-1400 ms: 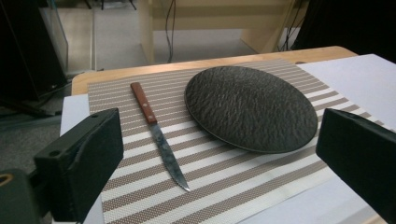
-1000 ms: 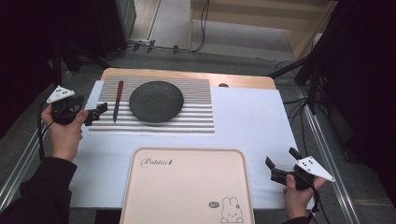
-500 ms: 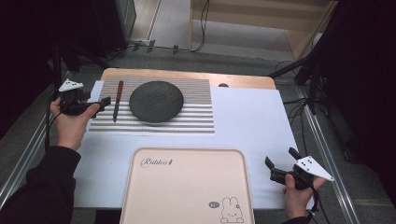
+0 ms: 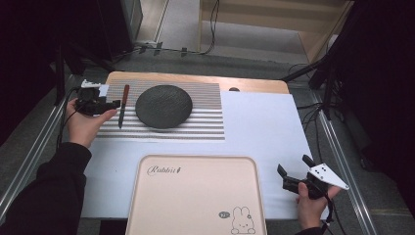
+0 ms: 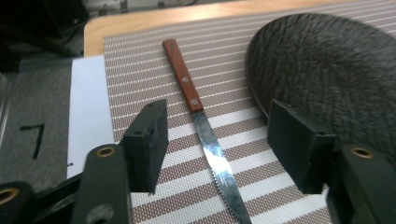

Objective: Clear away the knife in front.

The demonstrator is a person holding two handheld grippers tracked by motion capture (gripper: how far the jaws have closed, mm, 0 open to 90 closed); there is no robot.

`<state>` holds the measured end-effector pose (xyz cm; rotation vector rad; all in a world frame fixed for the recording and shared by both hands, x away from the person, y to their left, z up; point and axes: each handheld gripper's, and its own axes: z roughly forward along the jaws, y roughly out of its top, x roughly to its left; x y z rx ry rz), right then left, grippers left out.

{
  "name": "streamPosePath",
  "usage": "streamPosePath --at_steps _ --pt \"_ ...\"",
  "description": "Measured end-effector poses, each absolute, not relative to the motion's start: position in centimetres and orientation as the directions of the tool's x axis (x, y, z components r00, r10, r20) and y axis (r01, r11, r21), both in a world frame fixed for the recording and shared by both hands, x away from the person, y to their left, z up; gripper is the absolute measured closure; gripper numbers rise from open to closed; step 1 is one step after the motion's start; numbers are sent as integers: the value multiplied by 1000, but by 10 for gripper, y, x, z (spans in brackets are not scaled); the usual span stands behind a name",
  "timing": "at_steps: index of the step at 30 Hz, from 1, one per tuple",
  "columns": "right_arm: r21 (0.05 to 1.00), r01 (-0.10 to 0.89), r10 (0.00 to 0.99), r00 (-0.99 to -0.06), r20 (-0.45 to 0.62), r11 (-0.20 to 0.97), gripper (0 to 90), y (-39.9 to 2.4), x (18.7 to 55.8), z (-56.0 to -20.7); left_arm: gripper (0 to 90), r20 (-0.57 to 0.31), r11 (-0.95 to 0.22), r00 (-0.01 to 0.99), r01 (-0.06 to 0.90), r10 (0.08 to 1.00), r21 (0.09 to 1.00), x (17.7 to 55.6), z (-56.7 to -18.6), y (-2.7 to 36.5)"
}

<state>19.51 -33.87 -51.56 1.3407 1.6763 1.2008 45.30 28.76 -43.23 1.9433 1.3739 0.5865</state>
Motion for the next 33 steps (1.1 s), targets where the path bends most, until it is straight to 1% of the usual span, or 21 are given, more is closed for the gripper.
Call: streamPosePath --at_steps 1,2,5,6,7,10,11,12,14,15,18,20,23,28,31,33 --pt "935 352 968 -248 43 49 0 -339 195 -516 402 -17 -220 342 642 939 734 456 -434 287" --pt "934 353 968 -248 42 50 0 -339 195 -516 421 -17 -229 344 662 939 713 462 -438 285" --pt "934 354 968 -246 40 52 0 -339 195 -516 445 -20 -233 345 674 939 701 467 -441 283" --pt "934 354 968 -246 40 52 0 -339 195 -516 445 -33 -224 342 683 939 695 470 -443 283" --pt "934 353 968 -248 40 52 0 -339 195 -516 464 -41 -224 341 698 939 680 473 -445 282" --pt "933 355 969 -246 38 53 0 -338 195 -516 481 -28 -261 356 733 934 628 483 -454 276" --pt "933 355 969 -246 38 54 0 -338 195 -516 494 -28 -261 356 733 934 628 483 -454 276" --pt "933 355 969 -246 38 54 0 -338 195 -516 494 -35 -256 355 737 934 626 486 -455 275" --pt "933 355 969 -245 38 54 0 -338 195 -516 532 -39 -244 336 757 941 606 494 -459 273" --pt "933 355 969 -245 38 54 0 -338 195 -516 536 -39 -244 336 757 941 606 494 -459 273" --pt "933 356 969 -246 36 55 0 -338 195 -516 581 -20 -241 310 776 951 583 503 -467 271" --pt "933 354 968 -247 34 58 0 -338 195 -516 585 -18 -236 303 777 953 583 505 -468 271" --pt "933 355 969 -245 35 56 0 -338 195 -516 608 -51 -191 276 773 960 605 511 -471 271" --pt "933 353 968 -247 31 60 0 -338 196 -516 612 -65 -171 258 786 964 594 521 -478 275" --pt "933 354 969 -245 31 59 0 -338 196 -516 663 -63 -164 250 785 966 597 524 -479 274" --pt "933 354 969 -246 31 60 0 -338 196 -516 665 -62 -165 250 785 966 597 526 -480 272"
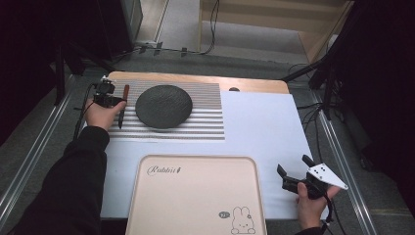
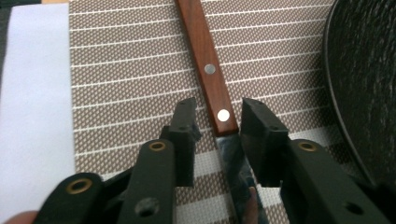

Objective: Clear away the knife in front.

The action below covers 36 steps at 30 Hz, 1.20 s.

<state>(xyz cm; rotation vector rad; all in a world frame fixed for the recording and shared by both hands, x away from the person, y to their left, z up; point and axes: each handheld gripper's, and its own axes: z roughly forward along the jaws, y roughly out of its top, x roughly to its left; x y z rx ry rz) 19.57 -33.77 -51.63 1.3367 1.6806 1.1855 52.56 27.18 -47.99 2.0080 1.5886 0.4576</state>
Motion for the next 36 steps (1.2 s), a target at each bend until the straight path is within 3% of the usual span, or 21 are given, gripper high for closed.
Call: streamPosePath --at_steps 8,14,18,20,36 --pt "933 355 969 -243 30 60 0 -338 196 -516 668 -69 -129 214 783 974 608 531 -481 271" --pt "933 356 970 -243 27 63 0 -337 196 -516 676 5 -167 206 778 979 606 528 -482 262" --pt "932 355 970 -244 25 66 0 -337 196 -517 767 26 -176 202 778 979 603 527 -482 259" --pt "932 356 970 -242 26 64 0 -337 196 -517 770 37 -197 220 773 975 602 526 -482 260" --pt "936 350 969 -243 42 47 0 -339 196 -517 775 16 -210 248 783 969 585 520 -470 264"
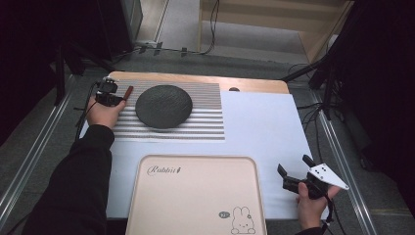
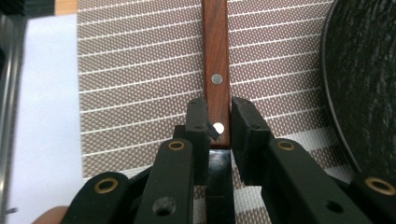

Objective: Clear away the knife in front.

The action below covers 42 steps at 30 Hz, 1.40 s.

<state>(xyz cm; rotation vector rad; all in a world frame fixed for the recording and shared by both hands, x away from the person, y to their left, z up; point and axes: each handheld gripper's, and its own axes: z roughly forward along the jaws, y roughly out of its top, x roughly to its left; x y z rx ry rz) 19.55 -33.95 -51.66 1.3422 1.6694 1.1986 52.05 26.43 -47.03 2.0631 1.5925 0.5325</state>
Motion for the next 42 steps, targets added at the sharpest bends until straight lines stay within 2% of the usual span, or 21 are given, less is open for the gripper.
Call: streamPosePath --at_steps 21,28,42 --pt "934 355 970 -238 39 49 0 -339 196 -517 774 -5 -246 329 716 944 653 489 -435 269" --pt "934 354 970 -239 40 49 0 -339 196 -516 774 -30 -247 362 693 932 677 473 -423 267" --pt "935 352 970 -240 37 52 0 -338 196 -517 775 -28 -287 427 653 904 701 438 -406 260"
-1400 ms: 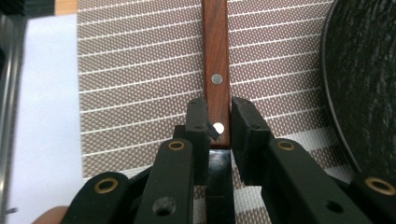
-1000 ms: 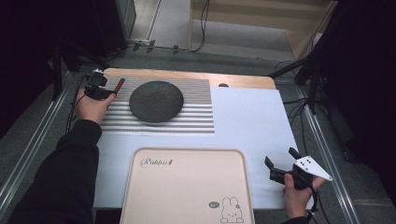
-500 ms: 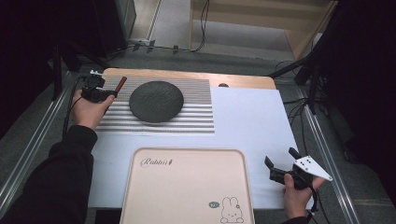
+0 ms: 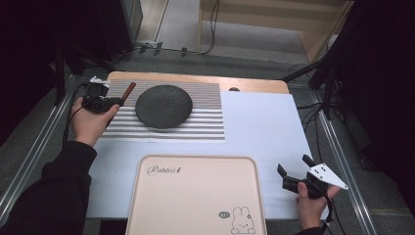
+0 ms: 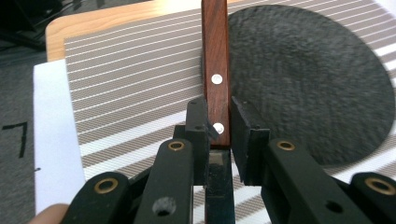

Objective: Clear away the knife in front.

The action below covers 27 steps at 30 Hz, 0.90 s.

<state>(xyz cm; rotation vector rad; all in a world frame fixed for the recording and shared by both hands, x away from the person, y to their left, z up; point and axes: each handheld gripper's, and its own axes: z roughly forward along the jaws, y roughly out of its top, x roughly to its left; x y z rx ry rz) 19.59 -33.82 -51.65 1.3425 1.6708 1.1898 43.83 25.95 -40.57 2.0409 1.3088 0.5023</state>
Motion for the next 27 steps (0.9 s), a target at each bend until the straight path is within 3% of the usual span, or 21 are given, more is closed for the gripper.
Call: streamPosePath --at_steps 8,12,27 --pt "934 352 970 -240 37 51 0 -338 196 -516 775 -41 -289 451 635 891 716 415 -402 259" --pt "935 350 969 -244 32 57 0 -338 196 -517 775 -6 -318 463 620 886 717 403 -401 255" --pt "934 351 969 -243 31 58 0 -338 196 -516 775 -48 -306 500 600 865 739 367 -405 247"
